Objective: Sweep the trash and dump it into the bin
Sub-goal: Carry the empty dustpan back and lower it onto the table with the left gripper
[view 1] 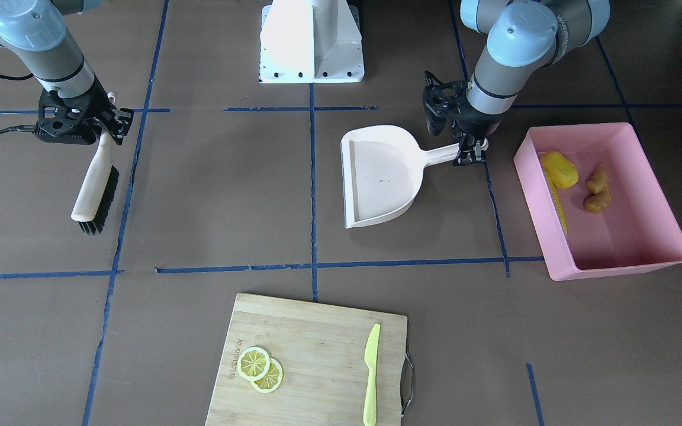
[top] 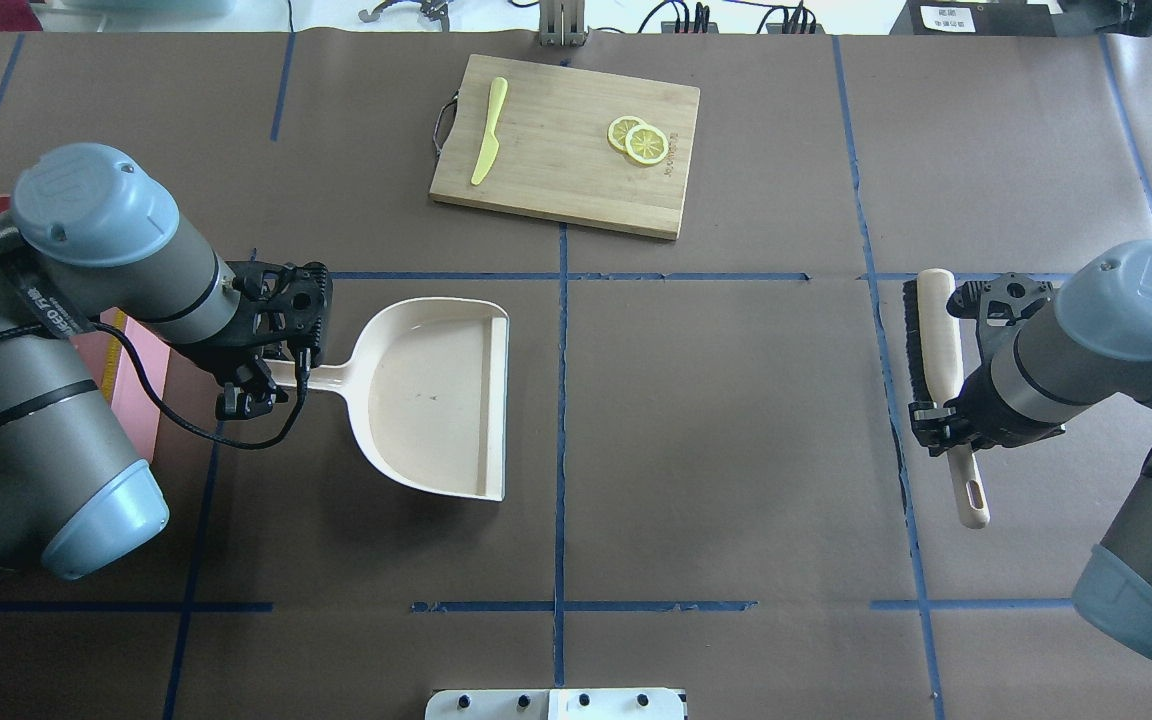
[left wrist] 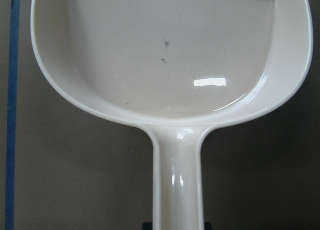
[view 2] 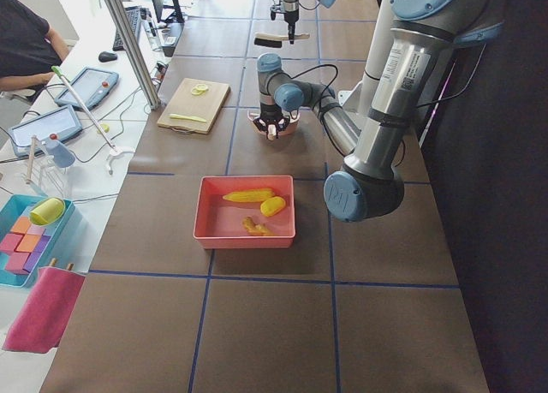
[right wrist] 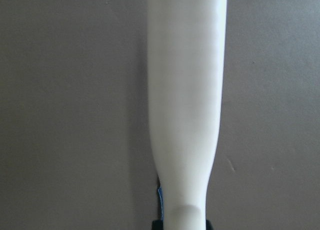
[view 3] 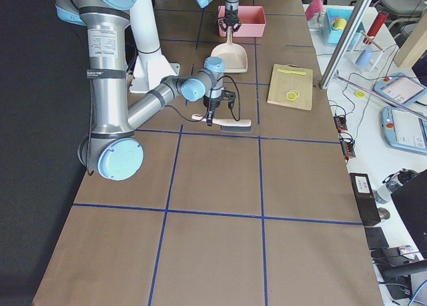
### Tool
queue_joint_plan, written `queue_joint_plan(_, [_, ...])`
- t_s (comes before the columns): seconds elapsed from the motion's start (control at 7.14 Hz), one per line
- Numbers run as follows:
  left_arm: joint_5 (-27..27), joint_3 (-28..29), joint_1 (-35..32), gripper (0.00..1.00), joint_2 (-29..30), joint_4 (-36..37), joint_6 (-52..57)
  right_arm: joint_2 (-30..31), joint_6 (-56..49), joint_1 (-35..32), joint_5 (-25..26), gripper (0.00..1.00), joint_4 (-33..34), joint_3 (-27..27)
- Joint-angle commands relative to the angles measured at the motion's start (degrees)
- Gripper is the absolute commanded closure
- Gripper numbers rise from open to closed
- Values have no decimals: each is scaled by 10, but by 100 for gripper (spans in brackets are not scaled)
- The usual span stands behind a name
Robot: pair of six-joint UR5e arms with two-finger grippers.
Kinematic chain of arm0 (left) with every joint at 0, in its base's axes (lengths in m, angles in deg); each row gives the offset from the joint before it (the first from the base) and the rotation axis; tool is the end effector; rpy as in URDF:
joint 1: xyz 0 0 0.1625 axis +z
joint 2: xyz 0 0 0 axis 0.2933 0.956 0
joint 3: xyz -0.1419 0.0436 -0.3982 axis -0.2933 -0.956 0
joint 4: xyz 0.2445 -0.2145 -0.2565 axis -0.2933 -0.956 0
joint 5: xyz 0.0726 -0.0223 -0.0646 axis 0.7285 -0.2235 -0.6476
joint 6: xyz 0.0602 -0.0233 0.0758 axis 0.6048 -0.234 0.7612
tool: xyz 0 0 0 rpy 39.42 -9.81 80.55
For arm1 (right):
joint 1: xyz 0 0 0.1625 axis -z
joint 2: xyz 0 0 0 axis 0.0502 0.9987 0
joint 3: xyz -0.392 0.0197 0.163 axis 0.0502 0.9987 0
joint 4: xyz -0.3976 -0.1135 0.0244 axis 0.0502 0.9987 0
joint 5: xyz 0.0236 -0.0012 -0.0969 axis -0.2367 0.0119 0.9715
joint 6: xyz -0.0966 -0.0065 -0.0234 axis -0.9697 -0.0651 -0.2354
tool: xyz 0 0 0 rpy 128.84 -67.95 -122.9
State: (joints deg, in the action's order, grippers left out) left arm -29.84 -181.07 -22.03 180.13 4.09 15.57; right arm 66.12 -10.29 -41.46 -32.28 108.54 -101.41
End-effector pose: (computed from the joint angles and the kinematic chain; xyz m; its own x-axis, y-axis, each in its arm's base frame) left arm 0.3898 -0.4298 0.3073 0.0195 0.9991 -0.0385 -0.7059 0.0411 0.7071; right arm -0.3150 -0.3665 0.4080 0.7783 0.0555 0.6255 -0.0087 0.9969 -0.0777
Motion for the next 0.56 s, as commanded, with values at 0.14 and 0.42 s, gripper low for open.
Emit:
queue_joint_plan(0.14, [0, 1, 23, 75, 2, 0, -14, -1, 0, 0, 0, 97, 0, -1])
queue_joint_plan(0.42, [49, 0, 28, 57, 9, 1, -16, -1, 0, 0, 0, 97, -1, -1])
